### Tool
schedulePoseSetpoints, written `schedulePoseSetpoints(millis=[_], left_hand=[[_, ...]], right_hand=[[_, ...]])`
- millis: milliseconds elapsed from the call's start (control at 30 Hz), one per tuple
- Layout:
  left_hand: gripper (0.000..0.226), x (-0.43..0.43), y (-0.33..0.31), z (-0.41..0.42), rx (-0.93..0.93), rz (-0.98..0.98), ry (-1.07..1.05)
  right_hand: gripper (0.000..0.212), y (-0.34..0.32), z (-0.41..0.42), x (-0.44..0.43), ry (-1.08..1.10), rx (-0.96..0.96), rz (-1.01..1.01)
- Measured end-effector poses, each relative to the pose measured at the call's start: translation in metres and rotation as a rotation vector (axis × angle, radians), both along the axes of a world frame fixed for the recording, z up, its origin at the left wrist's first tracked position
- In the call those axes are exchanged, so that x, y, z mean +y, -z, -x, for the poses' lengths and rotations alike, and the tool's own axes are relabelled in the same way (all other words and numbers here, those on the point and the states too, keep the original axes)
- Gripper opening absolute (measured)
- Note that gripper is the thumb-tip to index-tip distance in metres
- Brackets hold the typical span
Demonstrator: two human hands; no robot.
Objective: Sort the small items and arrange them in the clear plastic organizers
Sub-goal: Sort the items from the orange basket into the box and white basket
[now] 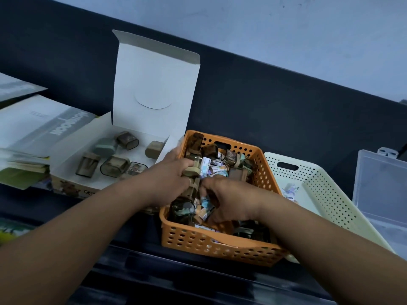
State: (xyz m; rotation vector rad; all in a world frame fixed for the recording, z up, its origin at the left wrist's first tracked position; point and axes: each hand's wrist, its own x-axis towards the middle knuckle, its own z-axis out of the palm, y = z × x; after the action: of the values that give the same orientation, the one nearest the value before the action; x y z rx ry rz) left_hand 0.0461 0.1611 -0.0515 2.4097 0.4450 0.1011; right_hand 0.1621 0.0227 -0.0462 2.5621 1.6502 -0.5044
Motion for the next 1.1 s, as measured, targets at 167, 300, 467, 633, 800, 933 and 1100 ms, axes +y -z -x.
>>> schedulePoseSetpoints(millis=[167, 300, 467, 633, 800, 933, 1100], left_hand=[[0.055, 0.001, 0.001, -0.001, 0.021, -0.012, 0.007], [0.054, 0.001, 0.0, 0.0, 0.017, -0.002, 0.012], [0.054, 0.001, 0.001, 0.0, 0.017, -0.009, 0.008], [0.053, 0.0, 0.0, 0.0, 0.015, 0.001, 0.0], [0.053, 0.002, 0.002, -0.001, 0.0, 0.053, -0.012], [0.052, 0.002, 0.003, -0.002, -0.021, 0.06, -0.01], [0.049, 0.003, 0.005, -0.003, -0.03, 0.034, 0.002]], right_hand=[[0.061, 0.009, -0.004, 0.001, -0.067, -0.006, -0.02], [0.041, 0.007, -0.005, 0.002, -0.064, -0.038, 0.018], [0.031, 0.009, -0.004, -0.001, -0.117, -0.059, 0.038], [0.024, 0.004, -0.017, -0.01, 0.013, 0.066, -0.047], [0.006, -0.01, -0.021, -0.028, 0.054, 0.162, -0.144], [0.007, -0.035, -0.028, -0.054, 0.22, 0.31, -0.393], [0.006, -0.05, -0.05, -0.095, 0.54, 0.403, -0.716]])
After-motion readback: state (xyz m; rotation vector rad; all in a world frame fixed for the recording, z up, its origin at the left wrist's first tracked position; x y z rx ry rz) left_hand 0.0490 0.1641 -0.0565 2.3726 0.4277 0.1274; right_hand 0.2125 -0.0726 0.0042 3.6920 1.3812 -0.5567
